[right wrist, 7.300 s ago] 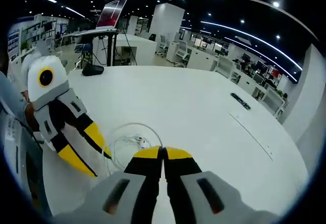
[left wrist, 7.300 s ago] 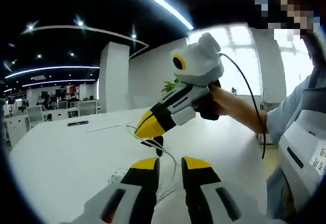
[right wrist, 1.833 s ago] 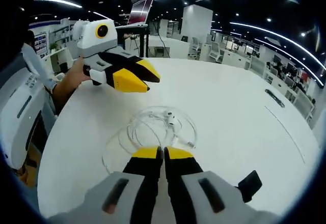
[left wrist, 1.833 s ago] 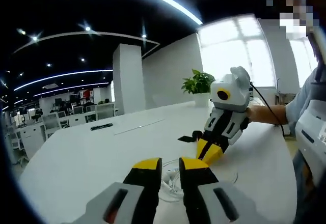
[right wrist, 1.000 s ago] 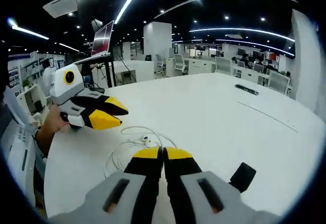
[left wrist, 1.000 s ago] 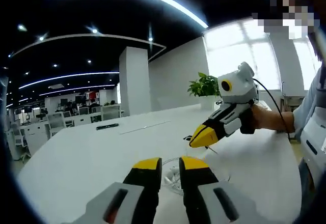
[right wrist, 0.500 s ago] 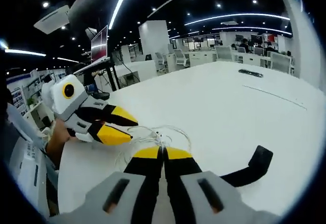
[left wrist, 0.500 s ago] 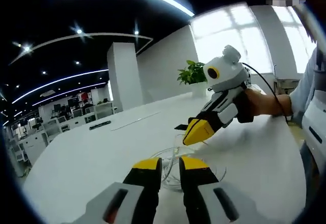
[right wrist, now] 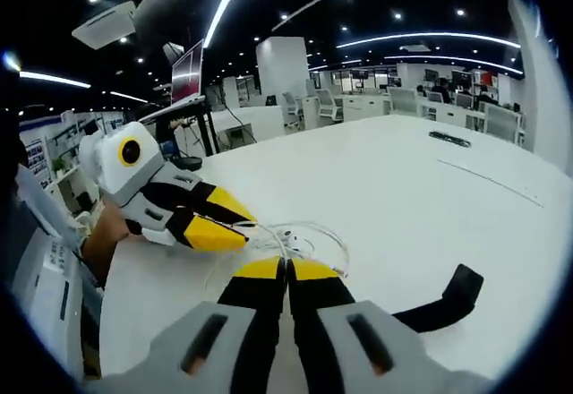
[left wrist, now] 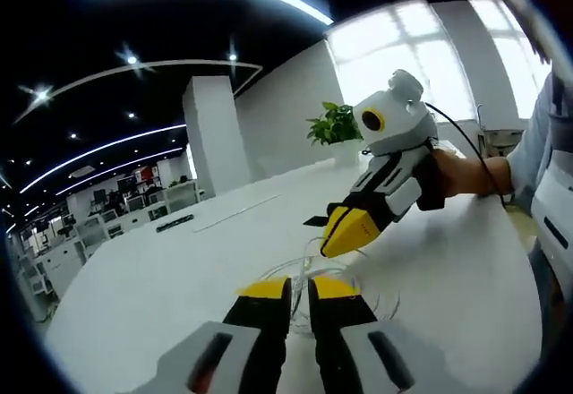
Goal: Peel open the Velcro strap on the desktop, arrange the wired earphones neatly onto it, and close the Velcro strap to secure them.
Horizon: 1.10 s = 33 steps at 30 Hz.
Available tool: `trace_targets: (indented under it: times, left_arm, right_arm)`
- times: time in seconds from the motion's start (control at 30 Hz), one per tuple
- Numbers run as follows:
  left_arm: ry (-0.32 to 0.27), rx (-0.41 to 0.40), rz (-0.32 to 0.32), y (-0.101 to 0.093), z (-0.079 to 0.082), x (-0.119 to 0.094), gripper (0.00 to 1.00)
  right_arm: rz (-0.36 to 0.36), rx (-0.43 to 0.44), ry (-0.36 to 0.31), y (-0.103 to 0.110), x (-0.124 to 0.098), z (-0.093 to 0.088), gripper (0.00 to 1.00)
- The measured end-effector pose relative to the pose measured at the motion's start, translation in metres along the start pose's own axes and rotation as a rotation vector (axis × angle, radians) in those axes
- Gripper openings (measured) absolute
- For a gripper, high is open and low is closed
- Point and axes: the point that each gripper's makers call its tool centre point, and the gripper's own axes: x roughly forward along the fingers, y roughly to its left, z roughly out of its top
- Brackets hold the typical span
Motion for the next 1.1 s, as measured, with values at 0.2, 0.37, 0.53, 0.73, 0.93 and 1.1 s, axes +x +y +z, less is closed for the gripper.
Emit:
trace_targets:
  times: [0.2, 0.37, 0.53, 0.73, 0.93, 1.1]
  left_arm:
    - [-0.014, -0.017, -0.005, 0.0, 0.004, 0.001, 0.06]
    - [-0.036, -0.038, -0.02, -0.003, 0.009, 0.0, 0.05]
    - [-0.06, -0.035, -0.027, -0.004, 0.015, -0.002, 0.05]
    - [-0.055, -0.013, -0.04, -0.009, 0.016, -0.001, 0.05]
    - [-0.071, -0.021, -0.056, -0.013, 0.018, -0.005, 0.05]
    - [-0.069, -0.02, -0.065, -0.017, 0.019, -0.008, 0.05]
  right_arm:
    - [0.012, -0.086, 0.009, 0.009, 0.0, 0.001, 0.04]
    - [-0.146, -0.258, 0.02, -0.016, -0.007, 0.009, 0.05]
    - [-0.245, -0.384, 0.049, -0.034, -0.015, 0.02, 0.04]
    - [-0.395, -0.49, 0.053, -0.068, -0.03, 0.041, 0.04]
    - [-0.516, -0.548, 0.032, -0.1, -0.052, 0.069, 0.05]
    - [-0.572, -0.556, 0.0, -0.115, -0.062, 0.087, 0.05]
